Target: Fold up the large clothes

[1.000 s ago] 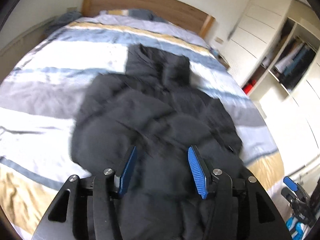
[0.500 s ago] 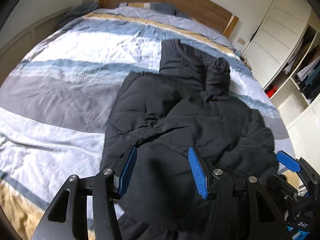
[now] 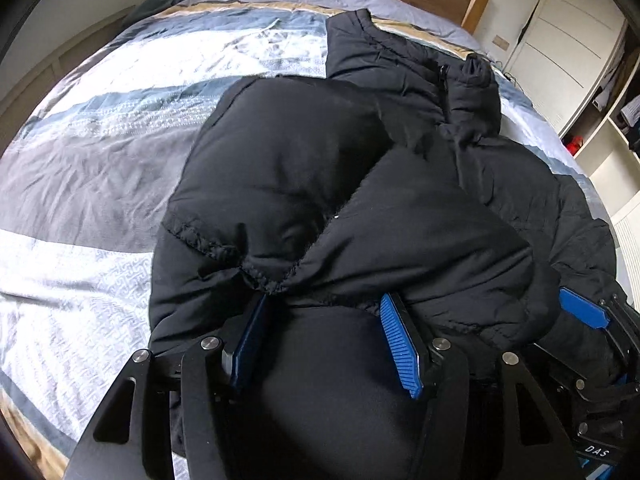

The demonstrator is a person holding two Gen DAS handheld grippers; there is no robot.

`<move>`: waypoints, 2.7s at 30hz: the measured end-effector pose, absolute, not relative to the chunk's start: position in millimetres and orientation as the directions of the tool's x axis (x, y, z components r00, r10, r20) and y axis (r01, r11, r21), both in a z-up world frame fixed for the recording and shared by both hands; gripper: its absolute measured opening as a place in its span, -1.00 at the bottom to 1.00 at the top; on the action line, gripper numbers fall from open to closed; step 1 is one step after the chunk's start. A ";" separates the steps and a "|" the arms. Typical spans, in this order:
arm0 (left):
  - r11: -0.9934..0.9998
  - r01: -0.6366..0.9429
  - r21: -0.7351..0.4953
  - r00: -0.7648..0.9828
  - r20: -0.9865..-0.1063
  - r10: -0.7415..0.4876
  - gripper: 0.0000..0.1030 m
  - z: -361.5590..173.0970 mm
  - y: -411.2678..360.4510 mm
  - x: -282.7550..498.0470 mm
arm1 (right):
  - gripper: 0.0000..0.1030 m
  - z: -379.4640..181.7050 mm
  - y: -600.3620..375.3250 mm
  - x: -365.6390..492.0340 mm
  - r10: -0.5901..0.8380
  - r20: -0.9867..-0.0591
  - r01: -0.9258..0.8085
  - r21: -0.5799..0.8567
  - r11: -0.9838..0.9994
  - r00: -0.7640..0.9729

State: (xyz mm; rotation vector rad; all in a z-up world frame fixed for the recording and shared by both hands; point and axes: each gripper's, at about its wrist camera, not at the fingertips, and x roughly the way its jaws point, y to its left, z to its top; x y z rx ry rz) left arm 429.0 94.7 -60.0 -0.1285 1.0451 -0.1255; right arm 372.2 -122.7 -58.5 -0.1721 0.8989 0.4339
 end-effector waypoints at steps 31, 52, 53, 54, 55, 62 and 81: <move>0.996 0.054 -0.076 0.550 -0.830 -0.093 0.27 -35.7 64.6 336.5 | 0.29 -52.4 -228.5 288.6 0.216 -0.779 -0.294 0.043 0.955 0.588; 0.998 0.069 0.002 0.677 -0.734 -0.045 0.45 9.2 42.3 244.4 | 0.29 -35.2 -242.3 231.4 0.119 -0.798 -0.199 -0.001 0.980 0.591; 0.998 0.070 0.001 0.683 -0.729 -0.047 0.48 11.3 42.0 241.1 | 0.29 -32.4 -241.9 226.7 0.119 -0.796 -0.199 -0.001 0.980 0.594; 0.997 0.071 -0.001 0.689 -0.723 -0.050 0.49 13.5 42.5 236.8 | 0.29 -30.4 -241.5 223.4 0.119 -0.794 -0.198 -0.002 0.980 0.596; 0.997 0.073 -0.002 0.694 -0.719 -0.052 0.50 15.3 42.7 231.7 | 0.29 -28.7 -241.8 220.1 0.120 -0.793 -0.197 0.000 0.980 0.598; 0.997 0.071 -0.003 0.716 -0.696 -0.053 0.53 24.4 50.8 204.3 | 0.29 -14.7 -244.9 190.5 0.107 -0.780 -0.175 -0.003 0.985 0.617; 0.998 0.067 0.014 0.725 -0.687 -0.039 0.76 55.4 73.9 187.8 | 0.29 31.1 -288.6 160.5 0.108 -0.712 -0.121 0.032 0.992 0.694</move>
